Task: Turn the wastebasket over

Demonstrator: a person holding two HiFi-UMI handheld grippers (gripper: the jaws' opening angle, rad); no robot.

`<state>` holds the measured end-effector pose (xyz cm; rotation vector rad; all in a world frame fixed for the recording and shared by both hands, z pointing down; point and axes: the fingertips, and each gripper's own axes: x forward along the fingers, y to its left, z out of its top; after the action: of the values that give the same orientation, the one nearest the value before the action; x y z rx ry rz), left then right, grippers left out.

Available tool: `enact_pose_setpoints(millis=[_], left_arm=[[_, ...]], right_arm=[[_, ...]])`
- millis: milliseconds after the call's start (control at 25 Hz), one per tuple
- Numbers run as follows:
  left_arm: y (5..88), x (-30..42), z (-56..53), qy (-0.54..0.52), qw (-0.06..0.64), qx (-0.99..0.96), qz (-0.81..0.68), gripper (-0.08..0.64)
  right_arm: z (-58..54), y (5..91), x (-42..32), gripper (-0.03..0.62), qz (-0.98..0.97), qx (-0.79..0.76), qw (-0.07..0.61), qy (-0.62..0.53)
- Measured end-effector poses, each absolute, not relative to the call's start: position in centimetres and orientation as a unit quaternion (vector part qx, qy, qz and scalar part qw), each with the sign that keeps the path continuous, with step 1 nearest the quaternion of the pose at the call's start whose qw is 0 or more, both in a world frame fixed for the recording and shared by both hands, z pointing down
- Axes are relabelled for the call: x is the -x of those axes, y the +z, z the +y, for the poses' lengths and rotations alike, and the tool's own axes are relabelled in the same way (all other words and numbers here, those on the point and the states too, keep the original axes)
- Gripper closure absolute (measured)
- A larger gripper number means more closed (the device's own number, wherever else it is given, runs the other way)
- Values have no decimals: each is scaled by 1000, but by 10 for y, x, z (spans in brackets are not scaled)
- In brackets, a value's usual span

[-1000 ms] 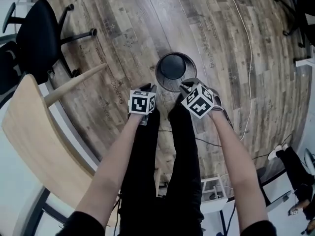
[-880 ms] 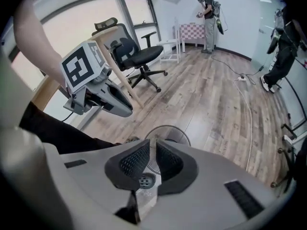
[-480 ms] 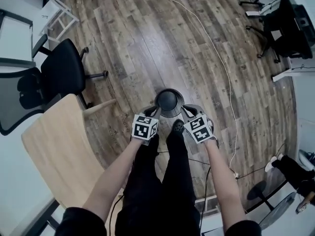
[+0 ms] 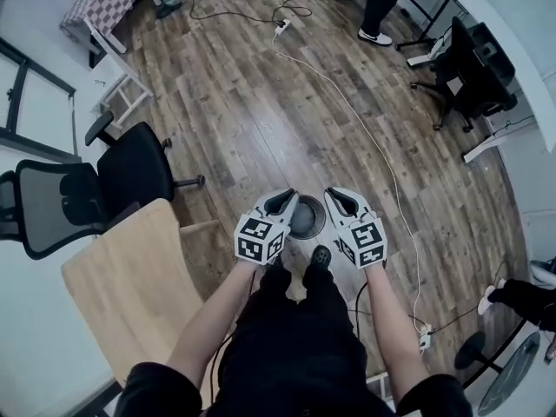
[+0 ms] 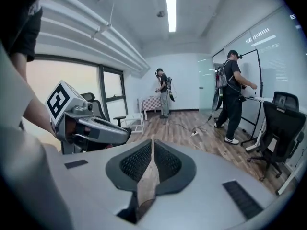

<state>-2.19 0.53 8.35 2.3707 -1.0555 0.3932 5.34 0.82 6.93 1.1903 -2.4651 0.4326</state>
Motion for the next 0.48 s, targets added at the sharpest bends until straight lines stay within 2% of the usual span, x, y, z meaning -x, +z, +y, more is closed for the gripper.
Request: enact_pose_setpoints(millis=[480], left_arm=[[-85,66,-62,43,122,-900,-416,532]], right_arm=[[-44,-78,-12,558,-897,-430,55,88]])
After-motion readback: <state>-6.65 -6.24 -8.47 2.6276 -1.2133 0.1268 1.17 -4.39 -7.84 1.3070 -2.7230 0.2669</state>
